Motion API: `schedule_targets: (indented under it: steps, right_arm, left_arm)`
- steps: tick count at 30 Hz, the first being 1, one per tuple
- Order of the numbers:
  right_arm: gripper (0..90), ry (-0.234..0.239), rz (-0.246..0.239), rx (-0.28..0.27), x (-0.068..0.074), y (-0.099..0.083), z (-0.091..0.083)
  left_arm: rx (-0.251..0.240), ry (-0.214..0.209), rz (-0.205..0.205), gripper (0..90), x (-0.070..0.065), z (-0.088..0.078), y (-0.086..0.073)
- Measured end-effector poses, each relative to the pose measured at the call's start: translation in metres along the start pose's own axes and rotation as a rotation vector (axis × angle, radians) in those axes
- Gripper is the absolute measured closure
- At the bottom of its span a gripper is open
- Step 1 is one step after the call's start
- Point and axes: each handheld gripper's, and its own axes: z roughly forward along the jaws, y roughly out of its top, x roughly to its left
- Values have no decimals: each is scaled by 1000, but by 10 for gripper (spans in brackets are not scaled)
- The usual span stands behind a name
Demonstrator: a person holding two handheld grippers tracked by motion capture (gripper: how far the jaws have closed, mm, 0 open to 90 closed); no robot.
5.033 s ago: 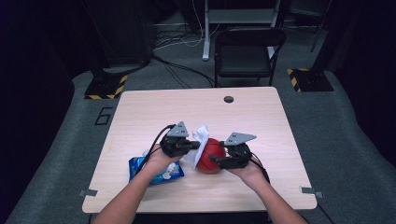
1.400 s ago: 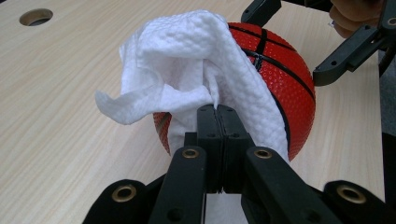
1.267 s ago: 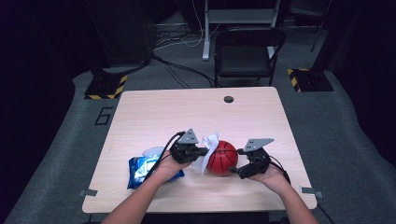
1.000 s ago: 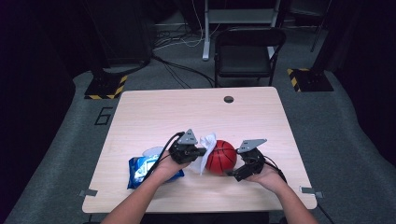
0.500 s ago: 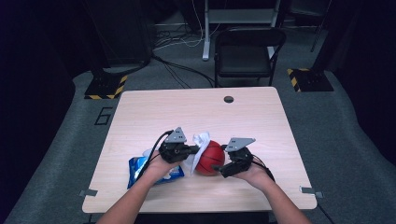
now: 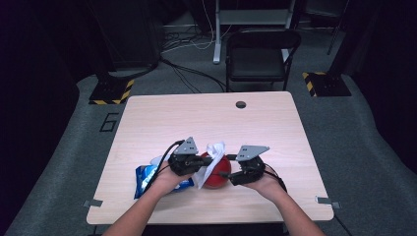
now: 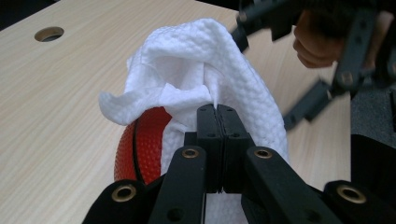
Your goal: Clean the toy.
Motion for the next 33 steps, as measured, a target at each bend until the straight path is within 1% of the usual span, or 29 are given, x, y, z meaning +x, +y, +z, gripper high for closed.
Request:
schedule_targets:
  steps: [1, 2, 3, 4, 5, 6, 7, 8, 9, 11, 12, 13, 14, 15, 16, 17, 18, 19, 21, 22, 23, 24, 25, 26, 27, 29, 31, 32, 33]
  right_arm:
    - [316, 2, 23, -25, -4, 1, -3]
    - [311, 5, 44, -34, -7, 3, -3]
    - [298, 3, 58, -22, -9, 4, -1]
    - [279, 1, 60, -2, -10, 5, 3]
    - [254, 19, 70, 9, -12, 5, 7]
    - [254, 47, 97, 10, -13, 5, 9]
    - [256, 67, 112, 9, -15, 5, 11]
    - [262, 97, 111, 20, -15, 5, 13]
    - [249, 100, 102, 34, -12, 5, 15]
    - [246, 96, 62, 39, -7, 5, 15]
    - [246, 90, 41, 48, -3, 6, 15]
    - [246, 87, 34, 53, -2, 6, 14]
    - [246, 82, 4, 59, 2, 6, 14]
    - [246, 76, -3, 64, 4, 6, 13]
    - [246, 64, -32, 74, 7, 5, 13]
    - [246, 48, -57, 84, 10, 4, 12]
    - [248, 36, -67, 91, 13, 2, 10]
    - [256, 31, -72, 99, 14, 0, 8]
    - [306, 33, -66, 124, 12, -7, 4]
    - [336, 42, -51, 133, 10, -11, 2]
    - [347, 53, -30, 125, 7, -13, 0]
    - [340, 56, -16, 105, 5, -14, -2]
    - [335, 55, 0, 93, 5, -13, -3]
    - [315, 55, 16, 58, 6, -10, -5]
    - [293, 60, 27, 28, 7, -5, -5]
    - [284, 53, 30, 1, 10, 5, -3]
    - [274, 62, 16, 24, 14, 12, 4]
    - [255, 56, 2, 34, 17, 14, 7]
    - [260, 41, -10, 46, 19, 15, 9]
  left_arm:
    - [4, -4, 3, 890, -1, -2, -2]
    - [-2, -2, -2, 890, -3, -3, -3]
    - [-5, -6, -1, 890, -4, -3, -5]
    - [3, -1, 4, 890, -5, -4, -5]
    - [3, 10, 12, 890, -6, -6, -6]
    - [1, 12, 9, 890, -5, -7, -6]
    - [5, 18, 4, 890, -3, -8, -5]
    - [2, 34, 9, 890, -2, -9, -5]
    - [-4, 42, 0, 890, 1, -10, -4]
    - [-8, 43, -11, 890, 6, -10, -1]
    - [-4, 47, -9, 890, 7, -9, 0]
    - [12, 48, 0, 890, 9, -7, 1]
    - [20, 52, -3, 890, 10, -5, 2]
    - [22, 45, -9, 889, 13, -3, 2]
    - [17, 48, -9, 889, 14, -2, 2]
    - [25, 52, -8, 890, 15, -1, 3]
    - [24, 53, -16, 890, 16, 1, 2]
    - [22, 58, -17, 890, 18, 1, 1]
    - [18, 55, -34, 890, 21, 0, -1]
    - [11, 52, -43, 890, 21, -1, -2]
    - [4, 44, -49, 890, 21, -1, -4]
    - [3, 41, -50, 891, 20, -1, -4]
    - [-6, 27, -47, 891, 19, 0, -4]
    - [-9, 19, -48, 891, 16, 0, -4]
    - [-6, 16, -36, 891, 13, 0, -3]
    - [-12, -3, -34, 891, 9, 1, -1]
    - [-6, -2, -27, 890, 6, 1, -1]
    - [-6, 0, -25, 890, 6, 0, -1]
    - [-4, 0, -30, 890, 7, 0, -1]
